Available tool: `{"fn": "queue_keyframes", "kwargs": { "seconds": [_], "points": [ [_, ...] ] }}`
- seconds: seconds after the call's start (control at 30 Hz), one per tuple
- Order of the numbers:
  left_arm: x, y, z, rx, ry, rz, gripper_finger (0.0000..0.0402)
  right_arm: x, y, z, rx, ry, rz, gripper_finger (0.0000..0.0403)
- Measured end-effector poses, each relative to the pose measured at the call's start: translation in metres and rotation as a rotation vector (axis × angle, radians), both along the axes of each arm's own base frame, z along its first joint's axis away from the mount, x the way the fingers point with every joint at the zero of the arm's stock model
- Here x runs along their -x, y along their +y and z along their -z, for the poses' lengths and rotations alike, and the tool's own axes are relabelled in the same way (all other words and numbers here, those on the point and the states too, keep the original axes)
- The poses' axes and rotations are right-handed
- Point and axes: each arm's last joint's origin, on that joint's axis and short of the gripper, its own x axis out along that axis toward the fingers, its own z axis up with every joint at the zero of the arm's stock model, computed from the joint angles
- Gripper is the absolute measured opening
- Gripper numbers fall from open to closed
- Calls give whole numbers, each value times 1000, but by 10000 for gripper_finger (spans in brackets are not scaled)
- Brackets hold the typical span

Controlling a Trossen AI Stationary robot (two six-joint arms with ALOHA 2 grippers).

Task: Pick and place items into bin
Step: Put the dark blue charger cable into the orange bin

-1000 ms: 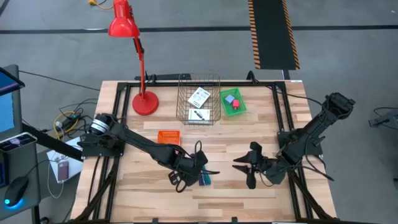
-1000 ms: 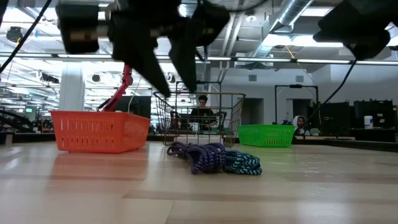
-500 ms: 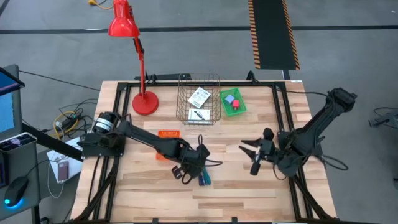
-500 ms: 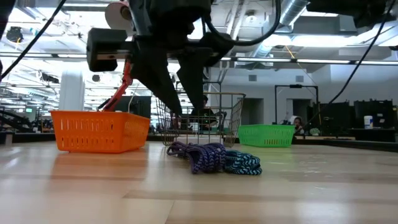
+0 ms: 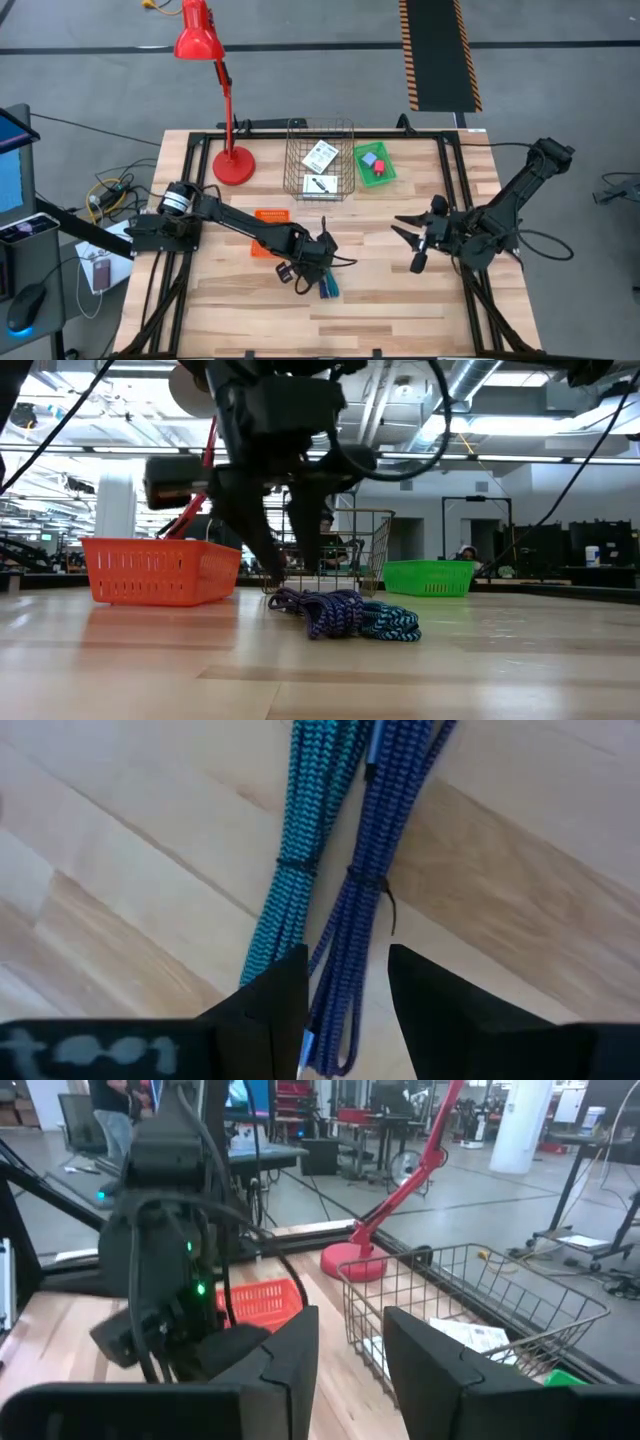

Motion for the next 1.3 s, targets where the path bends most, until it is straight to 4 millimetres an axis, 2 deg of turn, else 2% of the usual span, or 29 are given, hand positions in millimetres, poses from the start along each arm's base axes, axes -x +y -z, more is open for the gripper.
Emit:
{"fn": "queue_keyframes", "kwargs": {
  "seconds": [0.27, 0.5, 0.6, 0.73, 0.8, 0.97, 1.13, 1.3],
  "points": [
    [-6, -2, 18, -13, 33, 35, 130, 3, -2, 0, 13, 15, -12, 108],
    [-7, -2, 23, -25, 35, 70, 127, 2, -2, 0, 13, 22, -25, 108],
    [-7, -2, 23, -33, 36, 80, 101, 2, -2, 0, 12, 21, -25, 108],
    [-7, -4, 23, -51, 34, 88, 27, 2, -2, 0, 12, 21, -25, 108],
    [-6, -7, 23, -76, 32, 87, 14, 2, -2, 0, 12, 21, -25, 108],
    [-6, -18, 5, -206, 45, 66, 11, 2, -2, 0, 11, 21, -26, 108],
    [-5, -27, -25, -328, 70, 18, 6, 2, -2, 0, 10, 21, -26, 108],
    [7, -26, -55, -416, 196, -43, 3, 2, -2, 0, 4, 18, -25, 108]
  ]
}}
